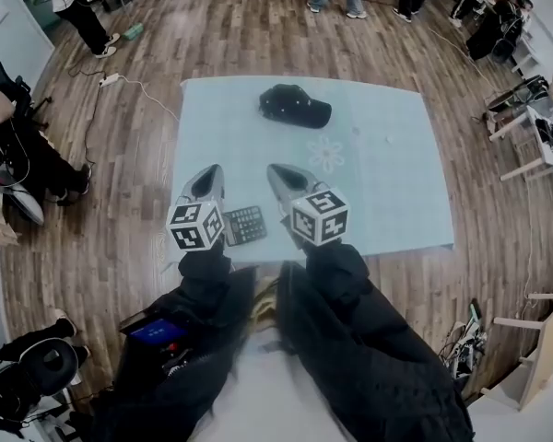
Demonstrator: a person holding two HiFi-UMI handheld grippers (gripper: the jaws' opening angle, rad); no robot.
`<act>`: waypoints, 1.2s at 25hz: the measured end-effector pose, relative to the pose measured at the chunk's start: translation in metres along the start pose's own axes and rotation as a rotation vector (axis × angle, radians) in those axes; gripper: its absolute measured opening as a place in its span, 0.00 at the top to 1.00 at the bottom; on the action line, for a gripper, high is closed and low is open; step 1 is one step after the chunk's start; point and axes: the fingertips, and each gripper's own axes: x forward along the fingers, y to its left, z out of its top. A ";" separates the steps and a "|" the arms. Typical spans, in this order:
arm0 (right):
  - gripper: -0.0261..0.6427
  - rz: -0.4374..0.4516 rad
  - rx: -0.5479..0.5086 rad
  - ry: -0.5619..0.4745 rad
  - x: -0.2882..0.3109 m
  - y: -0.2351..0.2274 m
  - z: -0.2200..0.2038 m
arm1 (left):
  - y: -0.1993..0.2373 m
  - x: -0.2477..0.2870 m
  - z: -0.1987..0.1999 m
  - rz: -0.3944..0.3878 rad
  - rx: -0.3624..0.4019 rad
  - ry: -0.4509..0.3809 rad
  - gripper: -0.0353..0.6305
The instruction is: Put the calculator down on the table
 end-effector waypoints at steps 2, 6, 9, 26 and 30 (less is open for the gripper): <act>0.96 -0.008 -0.028 -0.055 -0.009 0.006 0.022 | -0.017 -0.004 0.021 -0.026 0.046 -0.042 0.95; 0.96 -0.052 -0.080 -0.164 -0.029 0.012 0.065 | -0.045 -0.012 0.063 -0.070 0.120 -0.125 0.95; 0.96 -0.081 -0.136 -0.229 -0.043 0.016 0.090 | -0.060 -0.021 0.088 -0.088 0.167 -0.180 0.95; 0.96 -0.151 -0.277 -0.338 -0.067 0.035 0.133 | -0.111 -0.034 0.130 -0.178 0.243 -0.269 0.95; 0.96 -0.156 -0.287 -0.336 -0.068 0.037 0.133 | -0.106 -0.036 0.130 -0.162 0.239 -0.269 0.95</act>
